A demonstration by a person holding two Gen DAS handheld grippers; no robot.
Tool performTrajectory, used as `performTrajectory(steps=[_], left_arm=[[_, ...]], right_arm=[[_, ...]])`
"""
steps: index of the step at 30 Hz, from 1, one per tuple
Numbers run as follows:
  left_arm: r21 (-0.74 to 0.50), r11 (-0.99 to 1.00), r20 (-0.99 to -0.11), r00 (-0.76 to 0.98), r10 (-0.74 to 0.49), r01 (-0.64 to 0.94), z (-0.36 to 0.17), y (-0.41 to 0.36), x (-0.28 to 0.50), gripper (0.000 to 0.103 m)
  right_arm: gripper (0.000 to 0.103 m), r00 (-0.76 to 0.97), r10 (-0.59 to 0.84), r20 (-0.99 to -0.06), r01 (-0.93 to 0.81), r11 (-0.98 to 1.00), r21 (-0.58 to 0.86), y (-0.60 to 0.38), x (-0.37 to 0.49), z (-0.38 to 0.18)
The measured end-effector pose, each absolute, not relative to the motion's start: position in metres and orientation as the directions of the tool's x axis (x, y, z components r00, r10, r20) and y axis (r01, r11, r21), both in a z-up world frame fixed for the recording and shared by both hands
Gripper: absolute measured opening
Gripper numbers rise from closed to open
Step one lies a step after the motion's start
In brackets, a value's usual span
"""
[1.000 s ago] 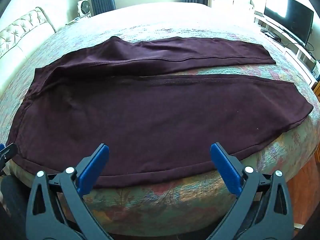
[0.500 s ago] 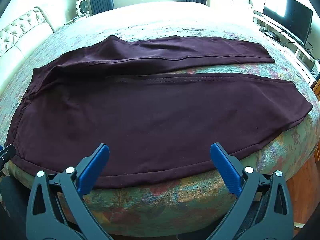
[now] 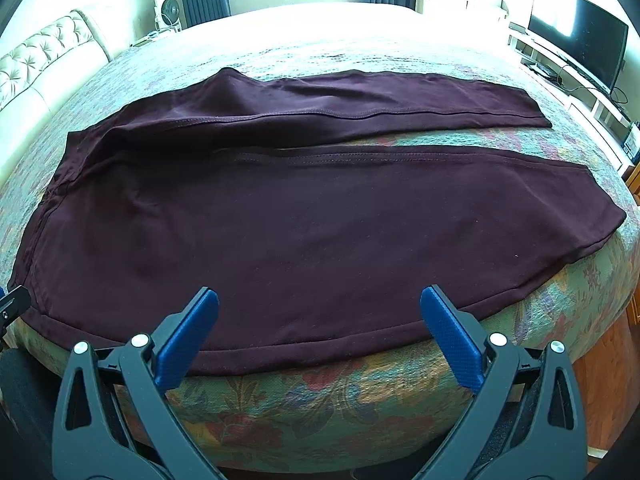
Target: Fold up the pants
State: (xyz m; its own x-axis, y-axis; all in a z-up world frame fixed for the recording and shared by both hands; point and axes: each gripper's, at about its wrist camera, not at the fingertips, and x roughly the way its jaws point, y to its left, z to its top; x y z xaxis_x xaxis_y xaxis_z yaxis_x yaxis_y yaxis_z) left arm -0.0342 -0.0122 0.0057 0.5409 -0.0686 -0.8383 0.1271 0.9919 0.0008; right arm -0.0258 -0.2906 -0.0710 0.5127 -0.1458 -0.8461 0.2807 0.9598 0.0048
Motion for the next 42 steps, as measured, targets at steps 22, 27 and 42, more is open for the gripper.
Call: performTrajectory(steps=[22,27,42], left_arm=[[0.007,0.991,-0.840,0.539,-0.067,0.134,0.0068,-0.0154,-0.0364,0.099],[0.005,0.991,-0.840,0.538,-0.069,0.136,0.0069,-0.0148,-0.0363,0.099],[0.005,0.991,-0.840,0.538,-0.070,0.137,0.0073,-0.0147,-0.0361,0.099]], right_arm=[[0.101,0.507,-0.148,-0.849,0.267,0.964,-0.009,-0.2858,-0.0251,-0.0726],[0.101,0.508,-0.149,-0.848,0.267,0.964,-0.009,-0.2854,-0.0253,-0.0723],[0.101,0.508,-0.151,-0.848,0.263,0.965,-0.015,-0.2841,-0.0254,-0.0711]])
